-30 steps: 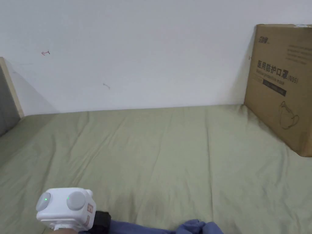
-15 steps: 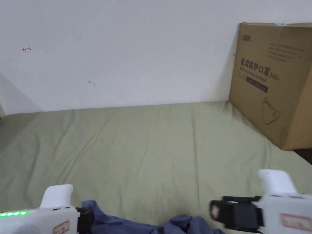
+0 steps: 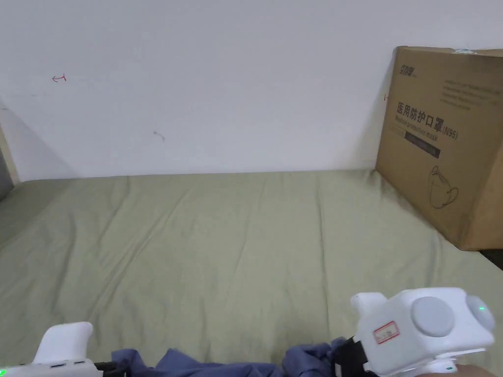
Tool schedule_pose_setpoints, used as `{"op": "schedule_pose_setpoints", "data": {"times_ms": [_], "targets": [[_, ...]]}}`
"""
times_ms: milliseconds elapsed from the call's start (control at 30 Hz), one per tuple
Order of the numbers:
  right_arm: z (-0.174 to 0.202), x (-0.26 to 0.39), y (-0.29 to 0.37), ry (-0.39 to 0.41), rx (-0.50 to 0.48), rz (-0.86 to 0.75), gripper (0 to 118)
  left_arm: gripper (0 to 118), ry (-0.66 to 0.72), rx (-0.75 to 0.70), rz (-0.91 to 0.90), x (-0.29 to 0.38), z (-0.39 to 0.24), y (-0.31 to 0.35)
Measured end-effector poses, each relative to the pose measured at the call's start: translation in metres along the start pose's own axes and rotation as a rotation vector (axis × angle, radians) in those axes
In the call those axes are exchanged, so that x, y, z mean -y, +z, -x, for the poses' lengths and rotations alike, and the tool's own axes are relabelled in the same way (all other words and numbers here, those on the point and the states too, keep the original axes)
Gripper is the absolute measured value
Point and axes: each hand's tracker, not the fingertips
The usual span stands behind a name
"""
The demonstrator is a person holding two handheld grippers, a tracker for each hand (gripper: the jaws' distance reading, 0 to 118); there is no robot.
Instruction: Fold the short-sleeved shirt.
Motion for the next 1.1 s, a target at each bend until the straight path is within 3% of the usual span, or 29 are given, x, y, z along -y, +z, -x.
{"op": "schedule_pose_setpoints", "data": {"times_ms": [400,500,600,833,1100], "targets": [[-0.06,0.016,0.194,-0.197,0.009,-0.379,4,5,0.026,-0.051,-0.264,-0.062,0.007,0.111],[-0.065,0.008,0.225,-0.248,-0.024,-0.453,4,5,0.051,-0.01,-0.311,-0.08,-0.002,0.138],[-0.051,-0.001,0.248,-0.237,-0.004,-0.507,4,5,0.038,0.001,-0.349,-0.103,-0.015,0.158],[-0.044,-0.052,0.266,-0.286,-0.029,-0.549,4,5,0.045,0.007,-0.492,-0.156,-0.036,0.171],[-0.065,-0.114,0.208,-0.359,-0.041,-0.663,4,5,0.114,-0.078,-0.622,-0.183,-0.029,0.127]]}}
